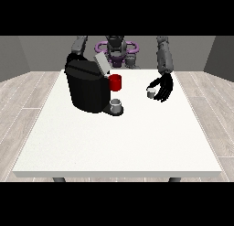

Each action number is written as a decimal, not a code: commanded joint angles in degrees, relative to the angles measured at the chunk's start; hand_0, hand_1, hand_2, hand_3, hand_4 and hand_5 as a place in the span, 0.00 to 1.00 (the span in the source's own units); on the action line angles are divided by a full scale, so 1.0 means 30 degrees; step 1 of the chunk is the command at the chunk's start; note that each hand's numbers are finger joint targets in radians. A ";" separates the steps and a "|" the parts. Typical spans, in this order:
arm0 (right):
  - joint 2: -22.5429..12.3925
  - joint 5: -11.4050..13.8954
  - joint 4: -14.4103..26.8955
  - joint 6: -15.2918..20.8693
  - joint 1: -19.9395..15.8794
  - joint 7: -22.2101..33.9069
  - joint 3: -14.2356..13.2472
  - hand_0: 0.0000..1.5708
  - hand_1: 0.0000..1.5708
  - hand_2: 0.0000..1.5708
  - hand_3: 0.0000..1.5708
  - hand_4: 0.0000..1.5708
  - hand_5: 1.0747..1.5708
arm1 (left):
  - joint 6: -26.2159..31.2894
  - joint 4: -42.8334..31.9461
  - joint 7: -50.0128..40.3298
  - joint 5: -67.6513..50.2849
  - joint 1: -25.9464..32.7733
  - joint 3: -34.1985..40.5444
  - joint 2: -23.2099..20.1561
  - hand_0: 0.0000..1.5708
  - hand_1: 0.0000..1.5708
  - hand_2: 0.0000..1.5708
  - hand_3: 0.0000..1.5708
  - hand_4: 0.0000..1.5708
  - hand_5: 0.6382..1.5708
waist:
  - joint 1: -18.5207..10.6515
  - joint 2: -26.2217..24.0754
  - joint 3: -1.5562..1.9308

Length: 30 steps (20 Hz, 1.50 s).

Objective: Insert the coffee pod into the coffee machine and close the lid

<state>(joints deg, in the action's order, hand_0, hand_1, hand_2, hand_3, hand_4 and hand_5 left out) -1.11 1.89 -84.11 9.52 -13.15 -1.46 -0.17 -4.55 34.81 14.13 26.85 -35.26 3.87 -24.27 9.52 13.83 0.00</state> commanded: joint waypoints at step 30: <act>-0.0221 -0.1090 0.3214 -0.0432 0.0515 -0.1246 -0.0232 0.00 0.00 0.00 0.00 0.28 1.00 | 0.3172 0.0326 0.0361 0.2228 -0.5082 -0.0536 -0.0660 0.79 0.79 0.84 0.82 0.36 1.00 | 0.0070 -0.2168 0.0002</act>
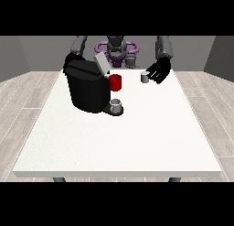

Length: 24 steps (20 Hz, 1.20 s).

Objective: Insert the coffee pod into the coffee machine and close the lid

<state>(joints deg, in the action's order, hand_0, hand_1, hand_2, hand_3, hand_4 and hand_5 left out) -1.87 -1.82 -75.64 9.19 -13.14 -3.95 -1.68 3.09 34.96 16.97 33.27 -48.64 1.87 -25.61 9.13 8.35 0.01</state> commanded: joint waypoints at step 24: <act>0.0366 0.0664 -0.1366 0.0569 -0.1947 0.0203 0.0585 0.00 0.00 0.00 0.00 0.32 1.00 | 0.1540 0.0467 -0.2442 0.0303 -0.5626 0.1640 -0.1179 0.82 0.82 0.85 0.80 0.33 1.00 | 0.2395 0.1779 -0.0002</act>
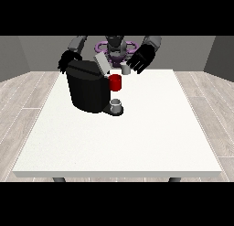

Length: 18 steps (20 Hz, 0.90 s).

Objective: Insert the coffee pod into the coffee machine and close the lid

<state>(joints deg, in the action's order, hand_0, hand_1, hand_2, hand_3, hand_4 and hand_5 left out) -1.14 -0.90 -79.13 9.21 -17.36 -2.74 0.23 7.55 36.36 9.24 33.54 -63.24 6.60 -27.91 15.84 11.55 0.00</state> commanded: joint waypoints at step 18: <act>-0.0841 -0.0707 0.0530 -0.0429 -0.0760 -0.0319 -0.1403 0.00 0.00 0.00 0.00 0.32 1.00 | 0.0317 -0.0128 -0.1189 0.0911 -0.1922 -0.0264 0.0705 0.77 0.77 0.80 0.76 0.32 1.00 | 0.0383 0.0997 0.0008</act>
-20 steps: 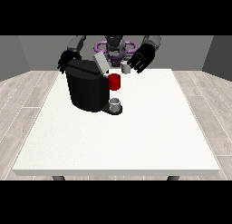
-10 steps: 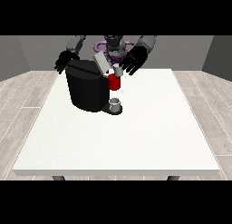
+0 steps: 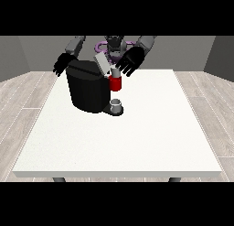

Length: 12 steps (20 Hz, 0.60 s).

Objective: Insert the coffee pod into the coffee machine and close the lid

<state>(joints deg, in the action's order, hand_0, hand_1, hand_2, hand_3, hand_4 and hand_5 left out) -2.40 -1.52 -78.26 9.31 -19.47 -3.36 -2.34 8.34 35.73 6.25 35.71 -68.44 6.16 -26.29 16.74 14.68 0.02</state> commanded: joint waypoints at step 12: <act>-0.0182 -0.0401 -0.0159 -0.0041 0.0527 0.0251 -0.0505 0.00 0.00 0.00 0.00 0.29 1.00 | -0.0403 -0.0159 0.0247 0.0475 0.0888 -0.0226 0.1063 0.75 0.75 0.79 0.76 0.31 1.00 | -0.0441 -0.0532 0.0000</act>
<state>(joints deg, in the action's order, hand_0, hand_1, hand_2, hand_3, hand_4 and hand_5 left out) -2.65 -2.19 -79.78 8.76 -17.64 -3.23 -2.64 7.05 34.85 7.51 36.67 -66.43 6.22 -24.86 16.66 14.25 0.02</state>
